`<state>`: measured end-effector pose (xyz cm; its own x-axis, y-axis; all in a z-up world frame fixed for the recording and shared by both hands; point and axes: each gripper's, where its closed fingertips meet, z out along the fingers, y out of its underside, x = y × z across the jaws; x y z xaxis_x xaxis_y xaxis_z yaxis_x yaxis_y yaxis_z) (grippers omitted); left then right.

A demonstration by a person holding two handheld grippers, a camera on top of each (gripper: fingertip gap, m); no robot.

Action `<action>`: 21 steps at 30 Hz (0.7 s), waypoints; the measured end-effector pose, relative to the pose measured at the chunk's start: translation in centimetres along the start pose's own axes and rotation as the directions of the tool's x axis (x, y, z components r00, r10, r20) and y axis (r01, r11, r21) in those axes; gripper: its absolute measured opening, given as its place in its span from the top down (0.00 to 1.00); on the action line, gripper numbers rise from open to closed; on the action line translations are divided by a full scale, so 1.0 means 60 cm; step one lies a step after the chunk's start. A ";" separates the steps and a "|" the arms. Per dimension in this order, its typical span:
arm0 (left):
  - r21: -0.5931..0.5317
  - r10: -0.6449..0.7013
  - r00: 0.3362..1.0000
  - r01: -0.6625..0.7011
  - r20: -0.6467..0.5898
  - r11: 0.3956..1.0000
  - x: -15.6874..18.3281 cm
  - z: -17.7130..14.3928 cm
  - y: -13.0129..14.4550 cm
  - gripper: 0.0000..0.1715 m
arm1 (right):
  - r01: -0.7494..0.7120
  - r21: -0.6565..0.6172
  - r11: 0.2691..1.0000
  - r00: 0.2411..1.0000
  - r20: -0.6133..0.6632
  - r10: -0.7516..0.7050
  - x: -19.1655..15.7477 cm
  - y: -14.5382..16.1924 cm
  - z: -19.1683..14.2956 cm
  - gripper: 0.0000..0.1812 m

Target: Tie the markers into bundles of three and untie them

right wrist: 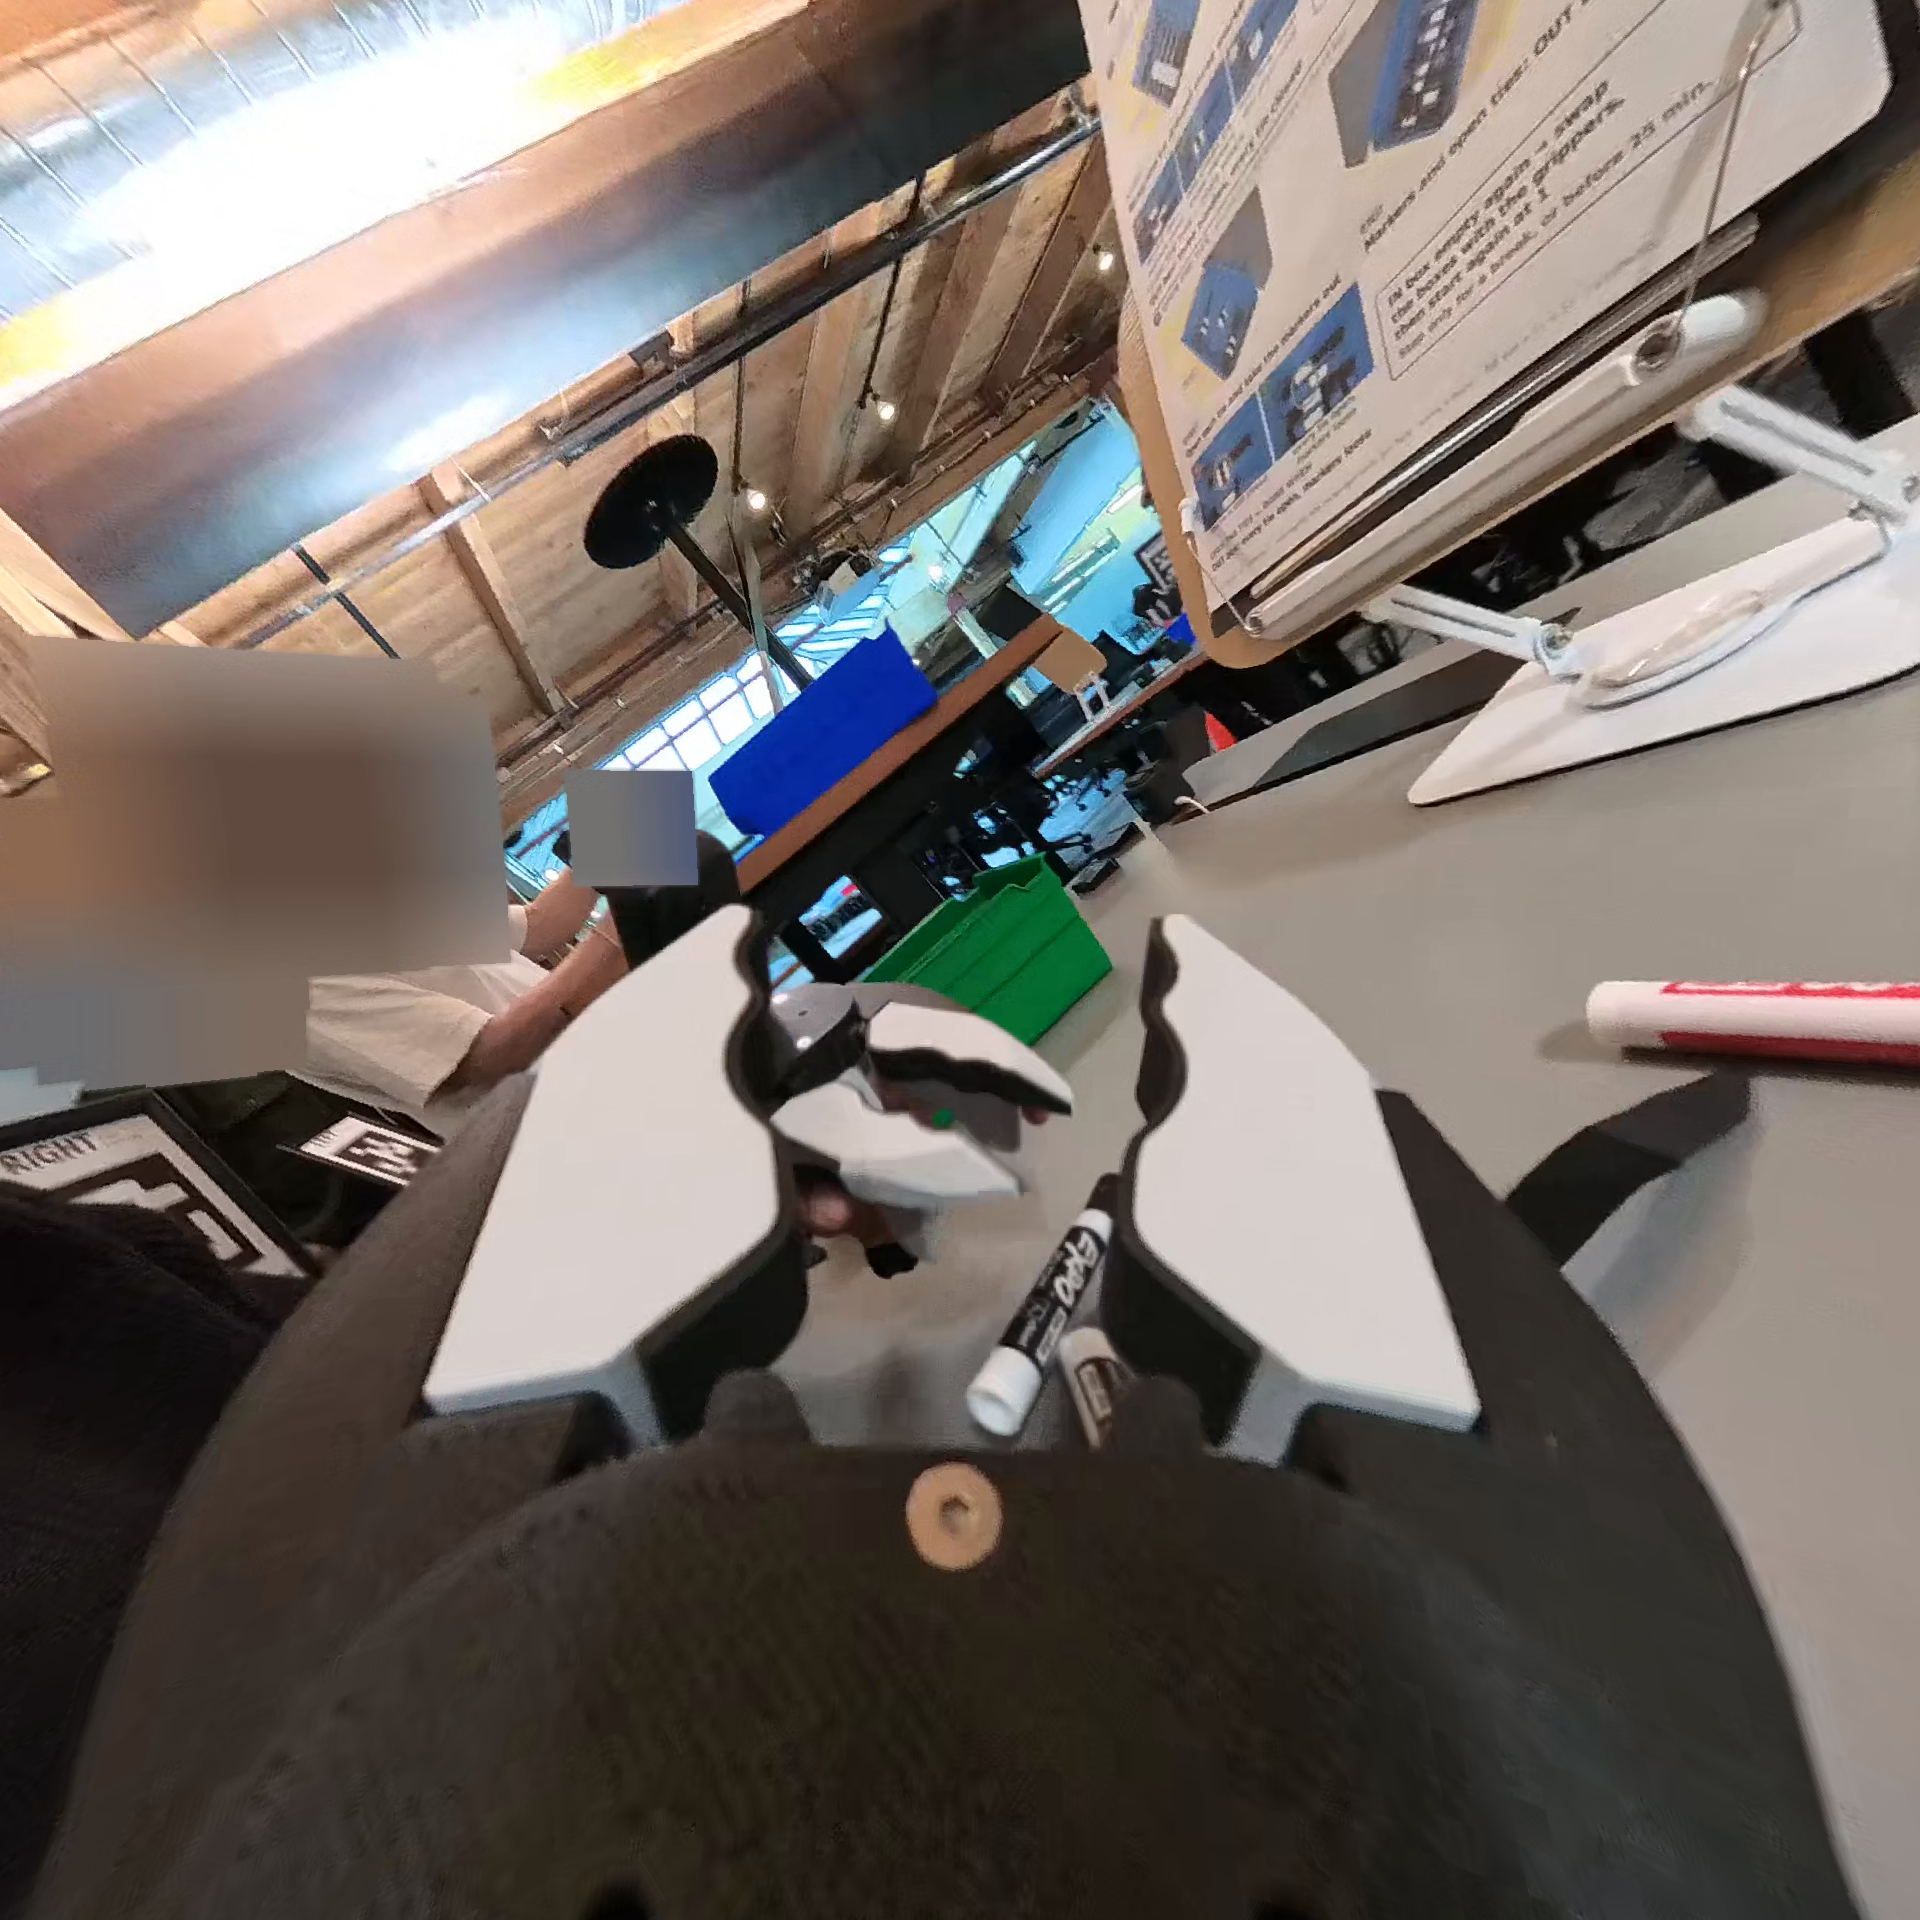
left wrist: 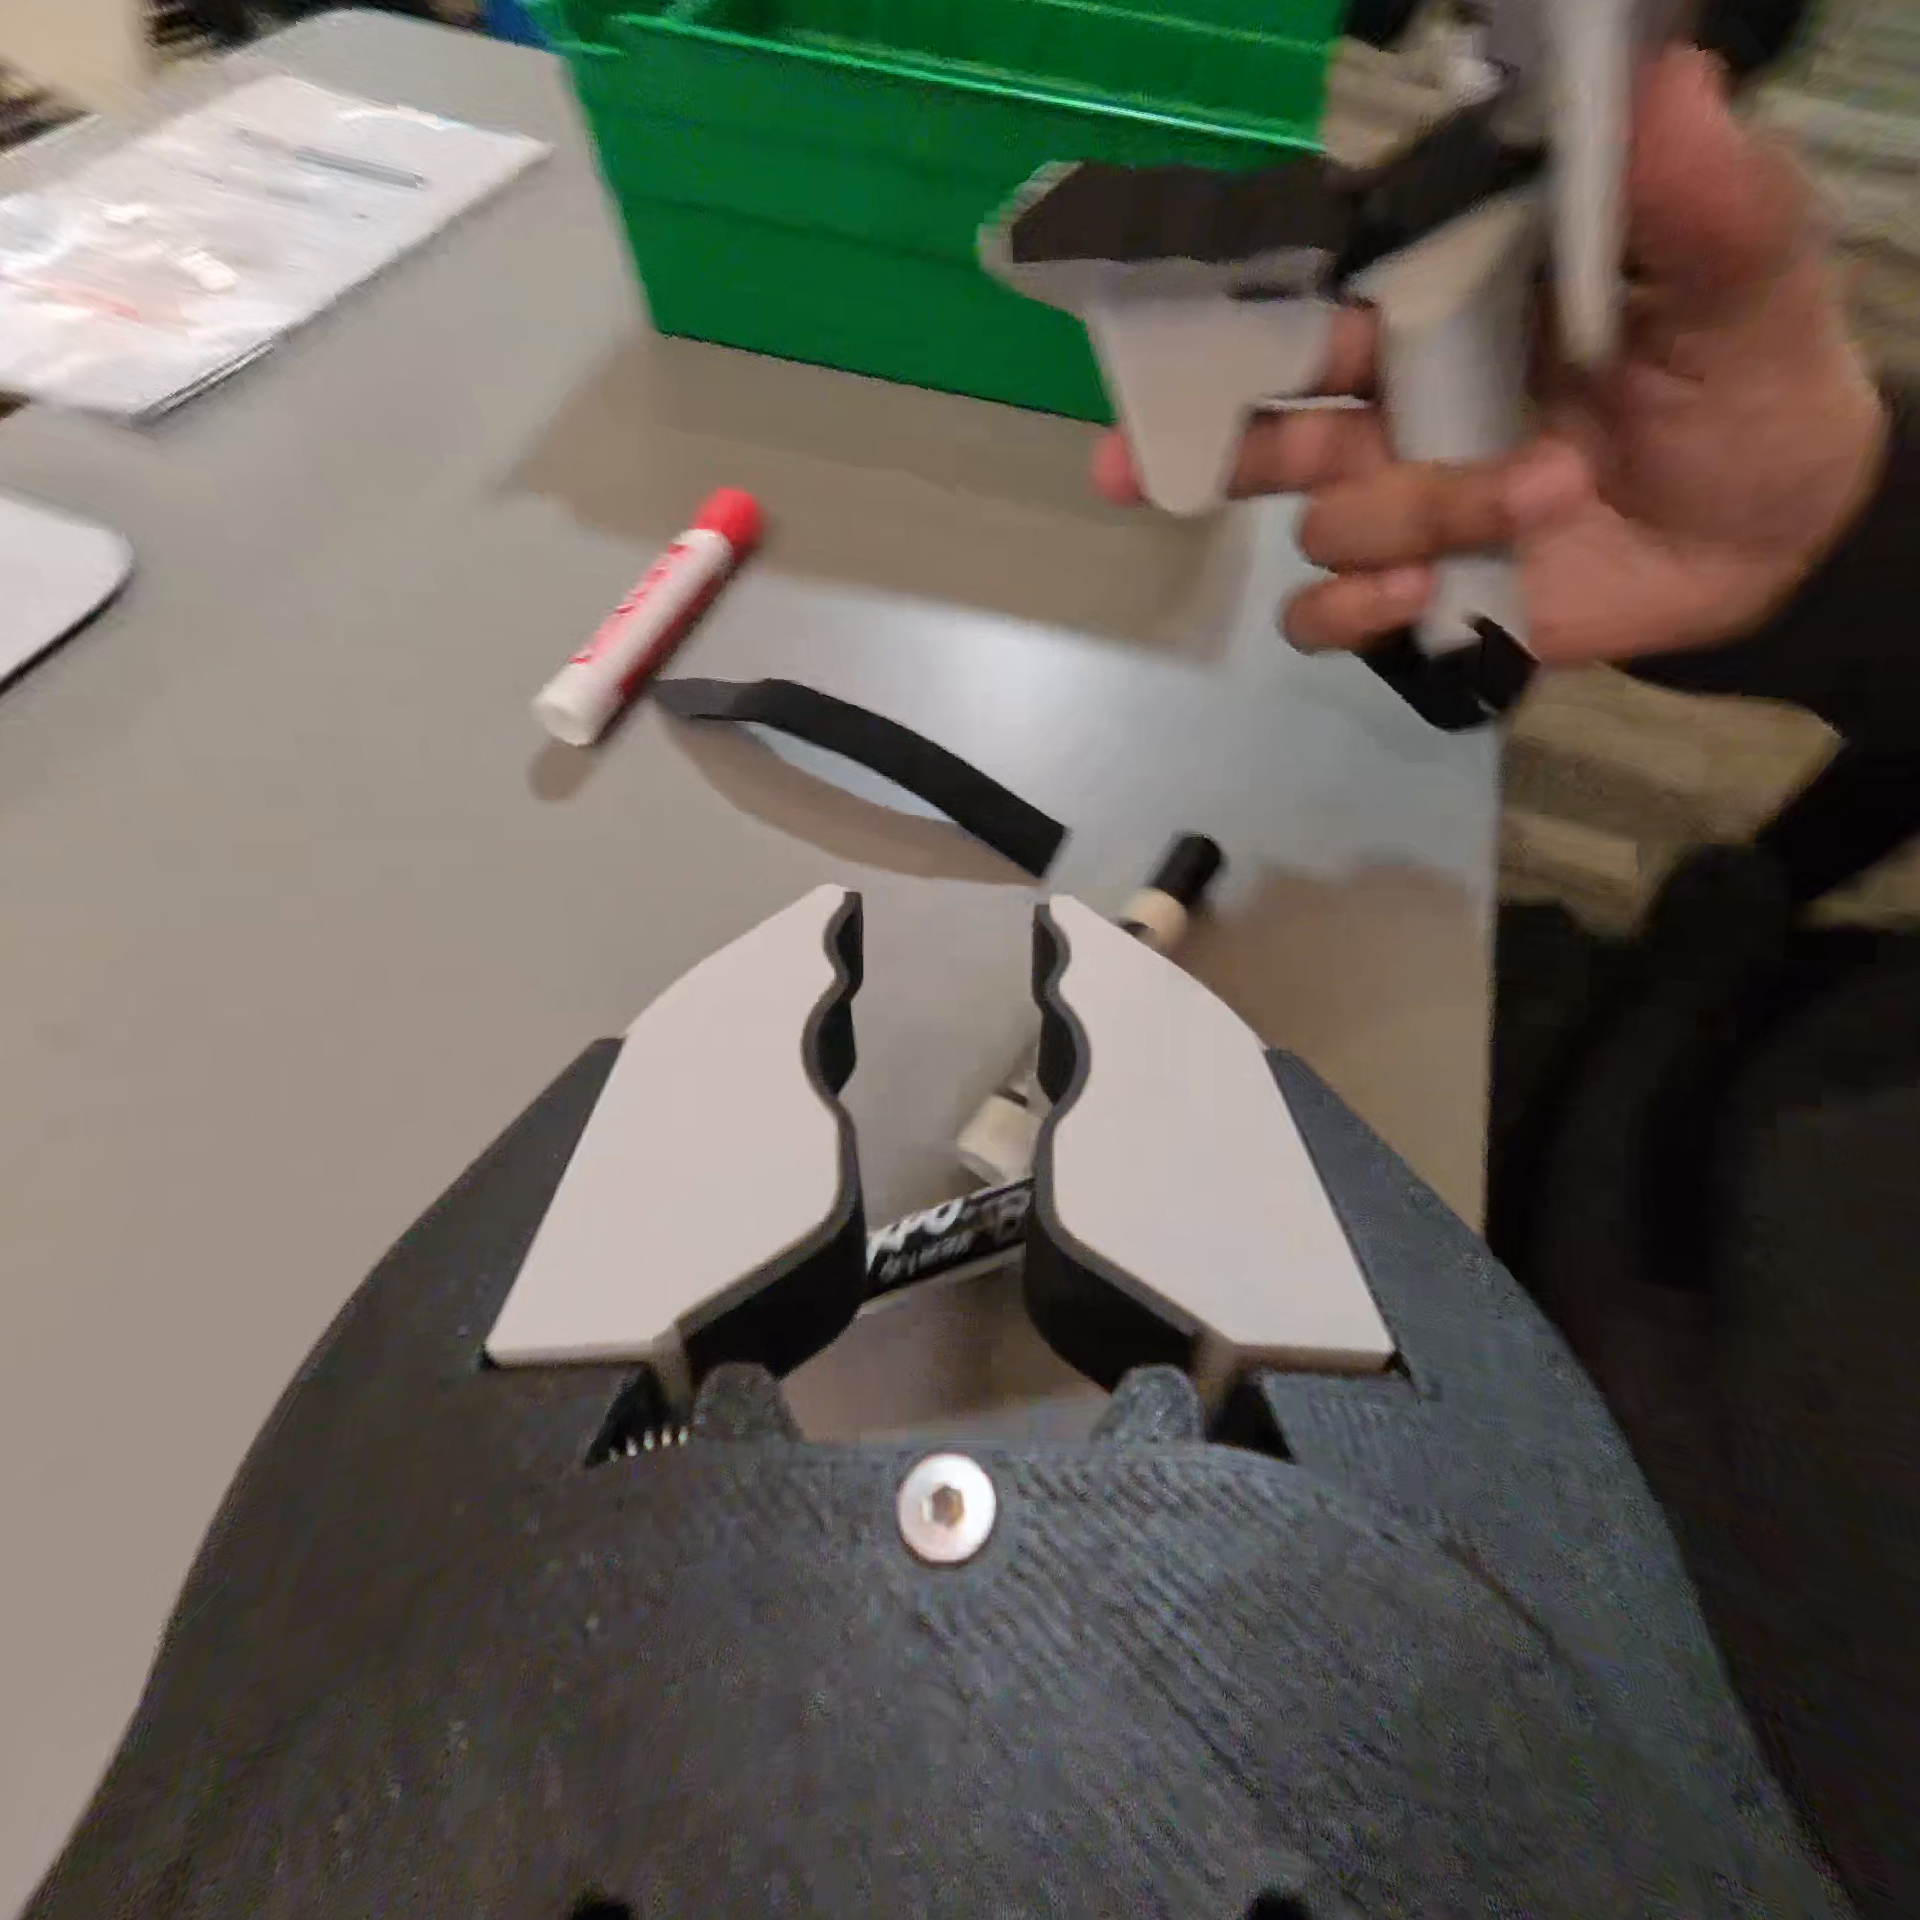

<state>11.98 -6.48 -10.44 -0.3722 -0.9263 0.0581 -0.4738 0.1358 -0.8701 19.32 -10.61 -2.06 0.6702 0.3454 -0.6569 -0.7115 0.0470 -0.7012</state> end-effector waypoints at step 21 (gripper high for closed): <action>-0.331 0.275 0.961 -0.264 -0.015 0.906 -0.022 -0.134 0.175 0.85 | -0.104 -0.137 0.985 0.993 0.049 0.111 0.000 0.045 0.011 0.63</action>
<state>1.12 -0.99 -15.72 -0.5002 -0.8479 -0.1757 -0.5950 0.4839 -0.6417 17.27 -9.86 -3.76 0.5756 0.3940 -0.7166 -0.7417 -0.1175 -0.6603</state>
